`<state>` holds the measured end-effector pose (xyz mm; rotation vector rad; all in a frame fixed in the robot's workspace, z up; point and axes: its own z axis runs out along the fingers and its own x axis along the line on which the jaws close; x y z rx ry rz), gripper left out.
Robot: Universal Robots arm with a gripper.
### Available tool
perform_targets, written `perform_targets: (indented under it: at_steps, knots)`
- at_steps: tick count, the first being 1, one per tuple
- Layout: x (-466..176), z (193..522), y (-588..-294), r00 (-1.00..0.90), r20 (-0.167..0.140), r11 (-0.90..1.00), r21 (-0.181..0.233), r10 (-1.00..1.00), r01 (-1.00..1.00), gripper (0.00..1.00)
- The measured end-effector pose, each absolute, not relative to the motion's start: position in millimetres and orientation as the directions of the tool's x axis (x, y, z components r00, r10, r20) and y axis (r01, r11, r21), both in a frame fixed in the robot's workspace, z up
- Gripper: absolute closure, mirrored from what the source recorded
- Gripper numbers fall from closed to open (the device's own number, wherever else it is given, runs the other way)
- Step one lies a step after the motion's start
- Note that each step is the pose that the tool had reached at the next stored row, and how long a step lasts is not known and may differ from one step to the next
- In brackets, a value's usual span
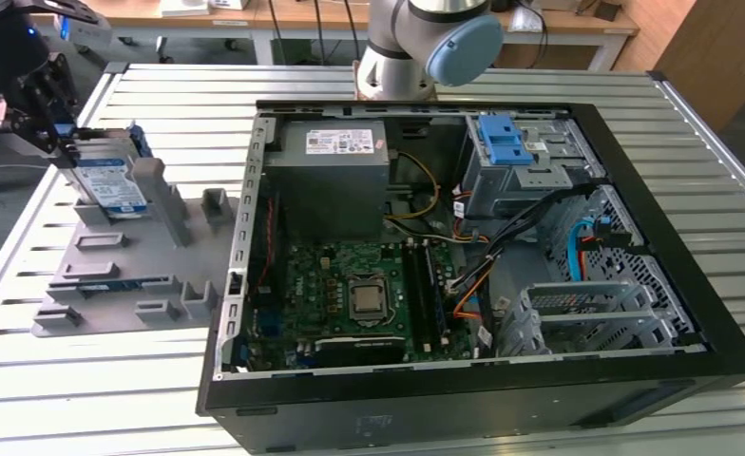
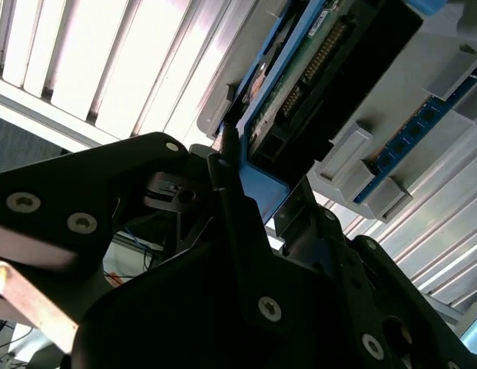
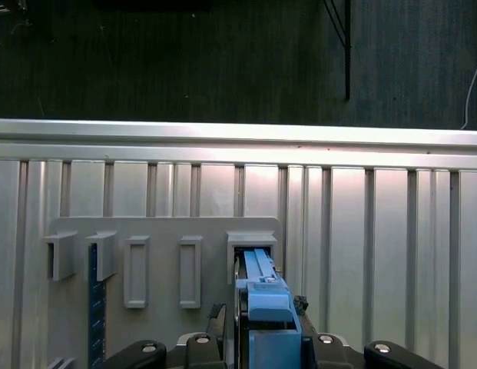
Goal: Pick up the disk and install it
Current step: 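Pick up the disk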
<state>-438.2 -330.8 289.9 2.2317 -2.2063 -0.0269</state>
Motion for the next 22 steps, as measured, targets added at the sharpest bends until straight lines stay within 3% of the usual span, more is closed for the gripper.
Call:
perform_targets:
  at_steps: [7, 9, 10, 22]
  knots:
    - [-438.2, 290.2, -330.8, 0.011, -0.006, -0.012, 0.015, -1.0, -1.0, 0.56]
    - [-438.2, 290.3, -330.8, 0.011, -0.005, -0.011, 0.015, -1.0, -1.0, 0.57]
    - [-438.2, 290.3, -330.8, 0.011, -0.005, -0.011, 0.015, -1.0, -1.0, 0.64]
    - [-438.2, 293.4, -330.8, 0.011, -0.005, -0.011, 0.015, -1.0, -1.0, 0.64]
